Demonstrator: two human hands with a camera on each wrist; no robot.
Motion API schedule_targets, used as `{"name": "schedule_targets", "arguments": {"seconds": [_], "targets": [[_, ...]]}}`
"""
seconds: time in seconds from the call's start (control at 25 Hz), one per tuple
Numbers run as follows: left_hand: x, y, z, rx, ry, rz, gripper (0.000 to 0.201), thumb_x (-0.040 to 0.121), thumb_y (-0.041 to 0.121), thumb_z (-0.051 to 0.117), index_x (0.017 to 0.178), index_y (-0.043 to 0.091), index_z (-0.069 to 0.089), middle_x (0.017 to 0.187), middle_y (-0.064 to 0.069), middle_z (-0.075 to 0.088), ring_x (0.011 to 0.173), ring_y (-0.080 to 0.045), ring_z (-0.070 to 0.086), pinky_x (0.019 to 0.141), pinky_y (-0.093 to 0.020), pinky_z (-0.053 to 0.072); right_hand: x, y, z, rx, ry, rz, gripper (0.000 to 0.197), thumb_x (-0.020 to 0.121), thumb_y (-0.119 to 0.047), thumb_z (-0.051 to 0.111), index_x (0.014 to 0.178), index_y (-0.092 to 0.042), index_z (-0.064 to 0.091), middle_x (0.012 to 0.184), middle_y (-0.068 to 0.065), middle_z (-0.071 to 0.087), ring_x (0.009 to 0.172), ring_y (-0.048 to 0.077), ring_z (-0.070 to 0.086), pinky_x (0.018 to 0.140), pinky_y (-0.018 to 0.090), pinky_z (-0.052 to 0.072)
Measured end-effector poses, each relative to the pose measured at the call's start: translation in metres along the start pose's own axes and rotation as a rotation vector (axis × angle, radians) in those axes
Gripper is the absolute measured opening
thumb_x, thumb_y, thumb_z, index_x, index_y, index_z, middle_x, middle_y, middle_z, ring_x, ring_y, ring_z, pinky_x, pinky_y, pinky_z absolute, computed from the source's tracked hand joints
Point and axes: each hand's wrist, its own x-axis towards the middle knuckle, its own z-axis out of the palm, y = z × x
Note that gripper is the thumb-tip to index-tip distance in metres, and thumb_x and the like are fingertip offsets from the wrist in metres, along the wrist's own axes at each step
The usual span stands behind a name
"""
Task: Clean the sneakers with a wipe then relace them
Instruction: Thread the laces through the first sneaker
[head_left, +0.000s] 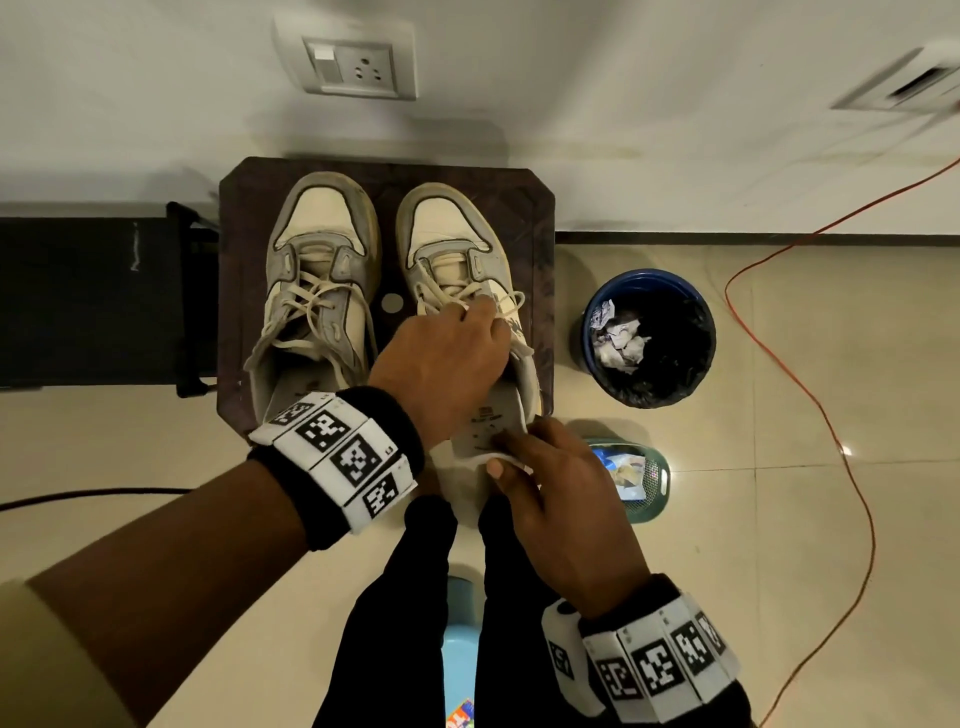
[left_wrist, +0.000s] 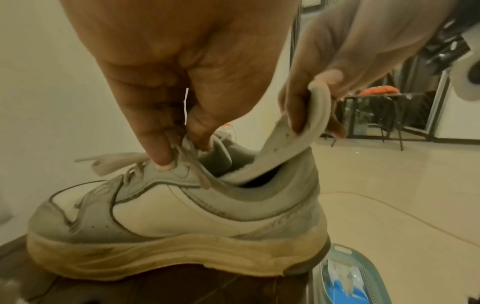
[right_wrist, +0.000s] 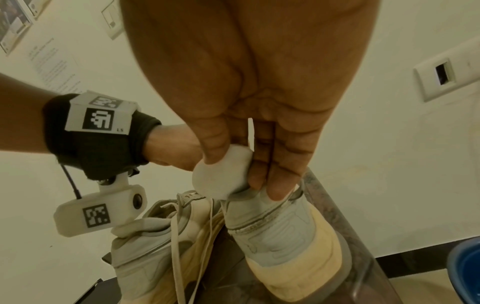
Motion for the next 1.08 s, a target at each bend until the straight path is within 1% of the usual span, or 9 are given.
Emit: {"name": "schedule_targets", "arguments": {"seconds": [0.12, 0.2, 0.32, 0.44, 0.56, 0.76, 0.88, 0.96, 1.08], "targets": [[0.001, -0.013, 0.000, -0.137, -0.008, -0.071, 0.028, 0.090, 0.018, 0.055, 0.117, 0.015, 0.047, 0.119, -0.005, 0.052, 0.094, -0.022, 0.060, 0.069, -0.033, 0.045, 0.002, 0.000, -0.002, -0.044, -0.014, 0.001, 0.045, 0.087, -0.045, 0.034, 0.103, -0.020, 0.068, 0.099, -0.003, 0.056, 0.092, 0.016, 0.052, 0.073, 0.021, 0.038], [0.003, -0.020, 0.004, -0.188, 0.012, -0.055, 0.023, 0.090, 0.019, 0.056, 0.112, 0.018, 0.049, 0.114, -0.003, 0.055, 0.091, -0.023, 0.060, 0.067, -0.034, 0.043, 0.004, -0.001, -0.007, -0.093, 0.019, -0.013, 0.044, 0.089, -0.044, 0.036, 0.101, -0.018, 0.069, 0.101, 0.000, 0.057, 0.092, 0.018, 0.051, 0.073, 0.025, 0.042], [0.007, -0.024, 0.005, -0.246, 0.019, -0.029, 0.022, 0.089, 0.020, 0.059, 0.111, 0.018, 0.054, 0.112, -0.001, 0.056, 0.092, -0.023, 0.060, 0.066, -0.035, 0.045, 0.009, 0.000, -0.012, -0.177, 0.076, -0.111, 0.019, 0.087, -0.016, 0.058, 0.101, -0.011, 0.070, 0.106, 0.007, 0.058, 0.094, 0.026, 0.055, 0.073, 0.033, 0.051], [0.008, -0.023, 0.006, -0.294, 0.022, -0.023, 0.027, 0.089, 0.019, 0.060, 0.116, 0.019, 0.056, 0.115, 0.000, 0.054, 0.099, -0.022, 0.059, 0.076, -0.042, 0.051, 0.009, 0.005, -0.017, -0.236, 0.062, -0.220, 0.024, 0.079, -0.003, 0.063, 0.101, -0.008, 0.071, 0.110, 0.011, 0.059, 0.095, 0.030, 0.056, 0.075, 0.033, 0.051], [0.008, -0.024, 0.004, -0.293, 0.013, -0.011, 0.028, 0.090, 0.018, 0.057, 0.118, 0.020, 0.058, 0.118, 0.001, 0.053, 0.103, -0.022, 0.057, 0.081, -0.045, 0.051, 0.012, 0.008, -0.019, -0.277, 0.059, -0.204, 0.025, 0.076, 0.002, 0.067, 0.099, -0.007, 0.072, 0.109, 0.013, 0.059, 0.094, 0.031, 0.056, 0.072, 0.033, 0.050], [0.010, -0.012, -0.005, -0.214, 0.056, 0.073, 0.023, 0.091, 0.018, 0.052, 0.113, 0.017, 0.059, 0.116, 0.001, 0.054, 0.100, -0.019, 0.056, 0.068, -0.031, 0.043, 0.044, 0.010, -0.007, -0.358, -0.001, -0.151, 0.033, 0.074, -0.006, 0.051, 0.097, -0.010, 0.074, 0.110, 0.013, 0.061, 0.089, 0.033, 0.053, 0.069, 0.038, 0.050], [0.011, -0.011, -0.005, -0.209, 0.071, 0.058, 0.023, 0.093, 0.016, 0.050, 0.115, 0.016, 0.059, 0.118, -0.001, 0.053, 0.102, -0.020, 0.056, 0.070, -0.032, 0.044, 0.043, 0.002, -0.012, -0.438, -0.016, -0.082, 0.028, 0.076, -0.008, 0.059, 0.099, -0.014, 0.074, 0.105, 0.011, 0.063, 0.086, 0.031, 0.053, 0.064, 0.038, 0.050], [0.008, -0.011, -0.001, -0.203, 0.052, 0.053, 0.025, 0.094, 0.017, 0.050, 0.118, 0.017, 0.058, 0.121, -0.002, 0.051, 0.104, -0.020, 0.054, 0.070, -0.033, 0.040, 0.033, -0.008, -0.014, -0.478, -0.018, 0.001, 0.026, 0.076, -0.010, 0.066, 0.100, -0.017, 0.073, 0.110, 0.009, 0.061, 0.091, 0.030, 0.053, 0.061, 0.037, 0.051], [0.008, -0.011, -0.001, -0.209, 0.037, 0.034, 0.026, 0.094, 0.017, 0.050, 0.119, 0.018, 0.057, 0.124, -0.002, 0.050, 0.107, -0.020, 0.052, 0.073, -0.035, 0.042, 0.026, -0.015, -0.017, -0.473, 0.024, -0.001, 0.016, 0.073, -0.010, 0.071, 0.086, -0.018, 0.076, 0.114, 0.007, 0.060, 0.089, 0.029, 0.057, 0.053, 0.034, 0.052]]}}
